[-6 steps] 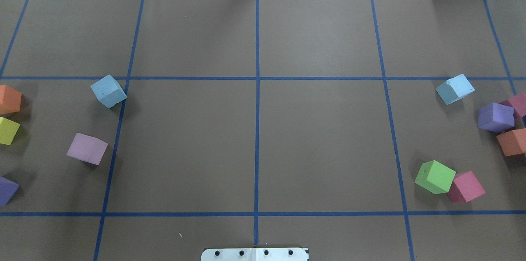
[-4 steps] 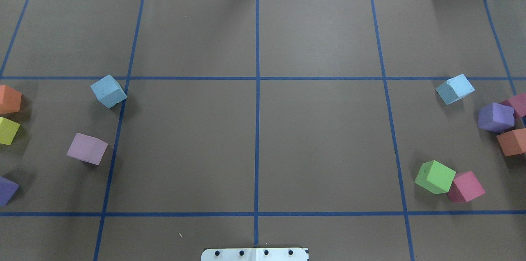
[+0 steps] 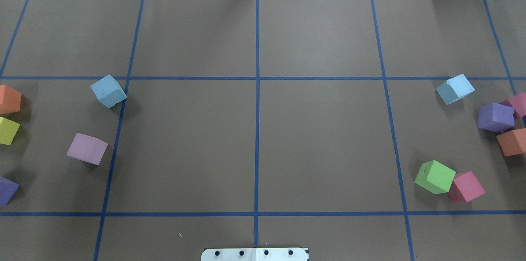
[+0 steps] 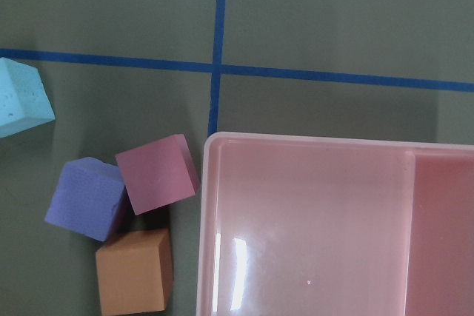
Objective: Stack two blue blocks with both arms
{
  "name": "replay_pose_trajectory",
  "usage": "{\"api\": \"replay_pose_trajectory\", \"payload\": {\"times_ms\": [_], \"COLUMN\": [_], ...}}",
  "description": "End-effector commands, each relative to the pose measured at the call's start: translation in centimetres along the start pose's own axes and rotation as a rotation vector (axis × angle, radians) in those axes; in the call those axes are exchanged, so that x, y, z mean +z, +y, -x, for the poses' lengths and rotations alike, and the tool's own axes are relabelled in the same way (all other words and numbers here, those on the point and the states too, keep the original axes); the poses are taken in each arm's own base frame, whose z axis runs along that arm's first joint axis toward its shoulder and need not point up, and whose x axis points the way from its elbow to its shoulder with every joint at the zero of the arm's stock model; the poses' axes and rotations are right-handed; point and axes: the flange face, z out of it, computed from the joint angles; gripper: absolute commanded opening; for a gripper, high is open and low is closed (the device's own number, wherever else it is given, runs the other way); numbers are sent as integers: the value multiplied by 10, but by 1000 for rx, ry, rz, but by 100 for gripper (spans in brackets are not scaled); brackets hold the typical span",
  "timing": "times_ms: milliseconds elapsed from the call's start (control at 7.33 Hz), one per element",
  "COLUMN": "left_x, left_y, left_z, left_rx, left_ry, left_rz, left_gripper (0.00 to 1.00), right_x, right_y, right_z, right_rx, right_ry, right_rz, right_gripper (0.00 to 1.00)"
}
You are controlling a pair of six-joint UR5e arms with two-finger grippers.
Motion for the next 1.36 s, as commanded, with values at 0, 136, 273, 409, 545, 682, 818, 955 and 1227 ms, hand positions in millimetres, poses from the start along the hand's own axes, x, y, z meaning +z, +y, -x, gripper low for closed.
{"api": "replay_pose_trajectory", "payload": {"times_ms": [0, 136, 273, 409, 545, 682, 818, 955, 1227], "left_x": [8, 13, 14, 16, 16, 18, 18, 18, 19], "left_y": [6, 15, 20, 23, 23, 27, 28, 28, 29], "left_z": [7, 11, 13, 13, 14, 15, 16, 16, 16], "left_rx": [40, 31, 25, 25, 24, 21, 20, 20, 20], "left_ry": [3, 5, 7, 9, 9, 9, 9, 9, 9], "left_rz": [-17, -8, -5, -3, -2, 1, 3, 3, 3], "left_gripper": [98, 98, 98, 98, 98, 98, 98, 98, 98], "right_x": [-26, -30, -14, 8, 25, 51, 69, 88, 133], "right_y": [-14, -26, -39, -54, -69, -73, -88, -90, -94], "right_z": [28, 43, 71, 92, 112, 138, 151, 155, 158], "right_rx": [-66, -177, -281, -340, -388, -431, -456, -446, -388], "right_ry": [-45, -29, -30, -32, -45, -61, -73, -82, -104], "right_rz": [-76, -150, -169, -135, -106, -66, -44, -14, -38], "right_gripper": [99, 99, 100, 100, 100, 100, 100, 99, 100]}}
